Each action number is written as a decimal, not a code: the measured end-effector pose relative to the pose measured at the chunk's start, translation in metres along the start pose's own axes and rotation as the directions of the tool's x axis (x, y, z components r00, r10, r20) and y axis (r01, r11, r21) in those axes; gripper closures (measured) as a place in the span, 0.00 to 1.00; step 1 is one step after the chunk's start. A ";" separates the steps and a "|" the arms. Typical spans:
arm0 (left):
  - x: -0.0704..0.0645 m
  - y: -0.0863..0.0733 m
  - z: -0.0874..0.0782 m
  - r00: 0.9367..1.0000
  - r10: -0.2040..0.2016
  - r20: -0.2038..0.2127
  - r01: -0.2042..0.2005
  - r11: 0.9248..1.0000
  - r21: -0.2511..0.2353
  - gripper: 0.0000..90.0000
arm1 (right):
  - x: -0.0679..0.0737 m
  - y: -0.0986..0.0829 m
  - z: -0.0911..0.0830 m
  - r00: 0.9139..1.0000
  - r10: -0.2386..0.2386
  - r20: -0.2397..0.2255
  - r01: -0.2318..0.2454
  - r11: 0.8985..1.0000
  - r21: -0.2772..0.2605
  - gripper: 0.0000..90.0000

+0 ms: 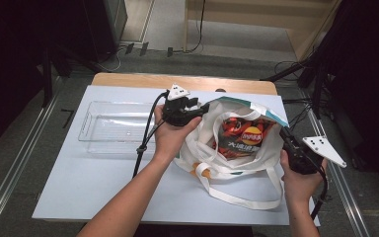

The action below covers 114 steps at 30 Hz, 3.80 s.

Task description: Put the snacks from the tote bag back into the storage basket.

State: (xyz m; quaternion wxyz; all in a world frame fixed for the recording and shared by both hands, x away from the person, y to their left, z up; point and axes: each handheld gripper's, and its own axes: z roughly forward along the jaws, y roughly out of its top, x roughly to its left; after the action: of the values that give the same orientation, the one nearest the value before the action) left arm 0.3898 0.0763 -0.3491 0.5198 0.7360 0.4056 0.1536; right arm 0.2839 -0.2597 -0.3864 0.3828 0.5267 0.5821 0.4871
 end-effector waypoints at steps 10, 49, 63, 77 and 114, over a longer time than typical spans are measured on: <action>0.010 -0.008 0.015 0.998 -0.029 -0.060 0.034 0.997 0.075 0.69 | -0.001 0.009 0.003 0.999 0.017 -0.030 -0.018 1.000 -0.013 0.97; -0.005 -0.043 0.008 0.992 -0.002 -0.125 0.016 0.994 0.107 0.56 | -0.032 -0.041 -0.004 0.979 0.193 -0.062 -0.182 0.971 0.153 0.57; -0.041 -0.067 0.002 0.993 0.073 0.096 -0.090 0.978 0.189 0.51 | 0.050 -0.065 -0.020 0.951 0.070 -0.301 -0.004 0.977 0.215 0.68; -0.025 -0.092 0.034 0.995 0.092 -0.044 -0.077 0.957 0.278 0.79 | 0.089 -0.091 0.033 0.957 -0.057 -0.286 0.157 0.926 0.342 0.78; -0.014 -0.109 0.043 0.998 0.044 -0.037 -0.035 0.977 0.210 0.80 | 0.043 -0.040 0.022 0.967 0.067 -0.247 -0.026 0.986 0.164 1.00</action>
State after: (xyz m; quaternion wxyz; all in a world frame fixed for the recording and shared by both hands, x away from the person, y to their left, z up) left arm 0.3611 0.0529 -0.4613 0.4278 0.7912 0.4156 0.1357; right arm 0.2890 -0.2122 -0.4273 0.2512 0.5031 0.6504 0.5107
